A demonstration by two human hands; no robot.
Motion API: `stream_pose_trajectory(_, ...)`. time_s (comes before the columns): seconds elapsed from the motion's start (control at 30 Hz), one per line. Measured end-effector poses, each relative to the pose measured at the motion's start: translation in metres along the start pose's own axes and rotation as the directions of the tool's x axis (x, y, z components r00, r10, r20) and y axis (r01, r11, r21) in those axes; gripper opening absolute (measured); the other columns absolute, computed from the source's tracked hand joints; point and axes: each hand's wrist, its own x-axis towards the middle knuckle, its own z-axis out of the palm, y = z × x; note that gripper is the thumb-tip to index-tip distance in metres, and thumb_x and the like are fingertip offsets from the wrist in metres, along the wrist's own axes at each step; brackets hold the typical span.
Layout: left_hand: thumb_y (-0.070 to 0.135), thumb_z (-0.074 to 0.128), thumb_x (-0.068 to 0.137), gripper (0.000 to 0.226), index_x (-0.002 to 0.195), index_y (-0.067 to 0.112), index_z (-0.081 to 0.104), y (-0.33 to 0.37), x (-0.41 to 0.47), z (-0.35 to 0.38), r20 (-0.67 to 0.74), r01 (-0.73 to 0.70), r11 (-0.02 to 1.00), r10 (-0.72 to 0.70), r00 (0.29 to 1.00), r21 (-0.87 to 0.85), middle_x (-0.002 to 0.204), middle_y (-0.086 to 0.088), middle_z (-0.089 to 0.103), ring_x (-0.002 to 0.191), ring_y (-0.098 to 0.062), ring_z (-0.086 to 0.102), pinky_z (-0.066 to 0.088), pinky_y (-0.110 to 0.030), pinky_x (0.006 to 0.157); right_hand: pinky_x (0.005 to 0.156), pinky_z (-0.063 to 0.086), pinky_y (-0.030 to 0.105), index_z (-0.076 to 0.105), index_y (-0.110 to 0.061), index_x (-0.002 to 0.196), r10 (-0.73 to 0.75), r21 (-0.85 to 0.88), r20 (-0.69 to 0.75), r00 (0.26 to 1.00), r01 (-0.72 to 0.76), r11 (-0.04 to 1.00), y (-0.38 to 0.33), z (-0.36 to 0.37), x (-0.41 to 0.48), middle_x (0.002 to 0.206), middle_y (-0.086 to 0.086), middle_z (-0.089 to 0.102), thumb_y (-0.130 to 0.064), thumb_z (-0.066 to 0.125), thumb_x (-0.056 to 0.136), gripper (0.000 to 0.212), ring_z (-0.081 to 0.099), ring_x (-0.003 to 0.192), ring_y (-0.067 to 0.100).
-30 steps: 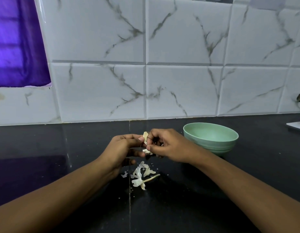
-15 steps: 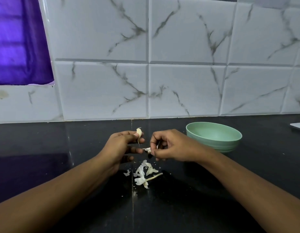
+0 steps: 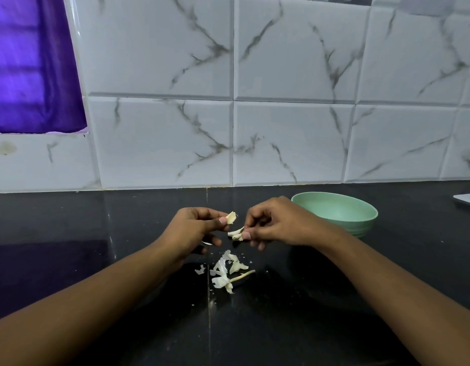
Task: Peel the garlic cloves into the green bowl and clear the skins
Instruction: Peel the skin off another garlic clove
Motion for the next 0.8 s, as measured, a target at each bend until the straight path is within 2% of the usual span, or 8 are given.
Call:
stream_pose_trajectory(0.17,0.016,0.067,0.087,0.006,0.09,0.013,0.071,0.002,-0.002,0.0,0.025,-0.059,0.994,0.057,0.998,0.095,0.076,0.001,0.074,0.047,-0.007,0.057,0.036,-0.017,0.039,0.06,0.054,0.032,0.063,-0.02,0.09,-0.008,0.102,-0.238,0.971,0.034,0.994,0.003,-0.002,0.002,0.078,-0.006,0.066,-0.009,0.071,0.082,0.017,0.069,0.066,0.021)
stream_pose_trajectory(0.27,0.016,0.067,0.087,0.005,0.087,0.015,0.072,0.002,-0.004,0.002,0.048,-0.101,0.982,0.095,0.994,0.16,0.075,0.0,0.073,0.048,-0.008,0.059,0.035,-0.017,0.038,0.063,0.055,0.029,0.069,-0.013,0.095,-0.015,0.079,-0.204,0.979,0.032,0.996,0.005,0.002,0.003,0.077,-0.003,0.069,-0.007,0.07,0.084,0.013,0.07,0.071,0.02)
stream_pose_trajectory(0.37,0.016,0.069,0.086,0.005,0.088,0.013,0.072,0.003,-0.006,0.003,0.062,-0.139,0.976,0.13,0.99,0.166,0.076,-0.002,0.073,0.049,-0.008,0.06,0.036,-0.017,0.038,0.068,0.059,0.032,0.071,-0.01,0.088,-0.024,0.036,-0.2,0.979,0.032,0.999,0.004,0.004,0.003,0.074,0.004,0.072,-0.006,0.071,0.082,0.007,0.072,0.07,0.018)
stream_pose_trajectory(0.43,0.016,0.071,0.084,0.008,0.091,0.012,0.071,0.004,-0.008,0.004,0.065,-0.15,0.981,0.142,0.988,0.126,0.074,-0.001,0.072,0.05,-0.007,0.06,0.037,-0.017,0.038,0.07,0.059,0.033,0.071,-0.011,0.084,-0.01,0.069,-0.23,0.973,0.027,0.997,0.003,0.003,0.003,0.073,0.005,0.072,-0.005,0.071,0.082,0.006,0.072,0.068,0.018)
stream_pose_trajectory(0.53,0.013,0.073,0.081,0.015,0.095,0.011,0.07,0.006,-0.008,0.005,0.062,-0.119,0.993,0.117,0.991,0.021,0.069,0.002,0.071,0.052,-0.006,0.061,0.04,-0.017,0.041,0.063,0.056,0.025,0.07,-0.009,0.08,0.034,0.173,-0.27,0.962,0.013,0.985,0.003,0.004,0.004,0.067,0.002,0.07,-0.005,0.07,0.082,0.005,0.07,0.064,0.014)
stream_pose_trajectory(0.63,0.01,0.071,0.08,0.01,0.091,0.01,0.07,0.004,-0.007,0.005,0.074,-0.092,0.995,0.095,0.993,-0.037,0.071,-0.002,0.072,0.055,-0.007,0.064,0.044,-0.018,0.043,0.059,0.056,0.023,0.07,-0.008,0.077,0.055,0.226,-0.278,0.959,0.01,0.974,0.003,0.008,0.004,0.062,0.002,0.069,-0.006,0.07,0.082,0.006,0.07,0.061,0.012)
stream_pose_trajectory(0.73,0.007,0.07,0.081,0.007,0.088,0.008,0.071,0.003,-0.006,0.005,0.073,-0.106,0.993,0.11,0.991,-0.057,0.076,-0.007,0.074,0.059,-0.01,0.067,0.047,-0.018,0.045,0.065,0.058,0.033,0.071,-0.007,0.075,-0.003,0.095,-0.297,0.955,0.033,0.995,0.002,0.008,0.003,0.065,0.007,0.071,-0.008,0.07,0.082,0.008,0.07,0.059,0.013)
stream_pose_trajectory(0.8,0.006,0.07,0.081,0.008,0.089,0.008,0.071,0.004,-0.006,0.006,0.075,-0.121,0.991,0.125,0.989,-0.053,0.076,-0.005,0.074,0.06,-0.009,0.067,0.047,-0.018,0.045,0.06,0.054,0.024,0.071,-0.007,0.076,-0.077,-0.043,-0.295,0.953,0.067,0.997,0.001,0.006,0.002,0.063,0.004,0.07,-0.01,0.068,0.083,0.009,0.069,0.057,0.009)
